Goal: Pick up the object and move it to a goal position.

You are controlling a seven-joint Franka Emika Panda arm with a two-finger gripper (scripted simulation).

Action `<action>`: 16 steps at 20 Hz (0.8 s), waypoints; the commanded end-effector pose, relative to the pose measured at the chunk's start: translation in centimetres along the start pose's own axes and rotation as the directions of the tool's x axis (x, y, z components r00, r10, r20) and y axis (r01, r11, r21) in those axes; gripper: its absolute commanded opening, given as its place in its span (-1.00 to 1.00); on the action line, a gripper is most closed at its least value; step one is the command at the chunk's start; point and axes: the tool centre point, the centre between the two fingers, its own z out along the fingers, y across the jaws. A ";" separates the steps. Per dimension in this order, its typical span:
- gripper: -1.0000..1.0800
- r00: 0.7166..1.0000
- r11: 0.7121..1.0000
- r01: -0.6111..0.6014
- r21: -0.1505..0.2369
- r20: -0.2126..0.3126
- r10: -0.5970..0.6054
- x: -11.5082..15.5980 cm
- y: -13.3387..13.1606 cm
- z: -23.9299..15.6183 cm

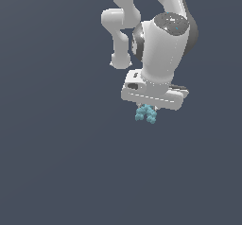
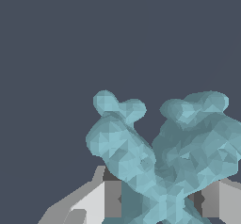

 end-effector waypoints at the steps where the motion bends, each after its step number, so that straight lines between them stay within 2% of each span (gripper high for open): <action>1: -1.00 1.000 1.000 0.000 -0.001 0.000 0.000 -0.7 -0.6 -3.0; 16: -1.00 1.000 1.000 0.000 -0.001 0.000 0.000 -4.0 -4.5 -19.2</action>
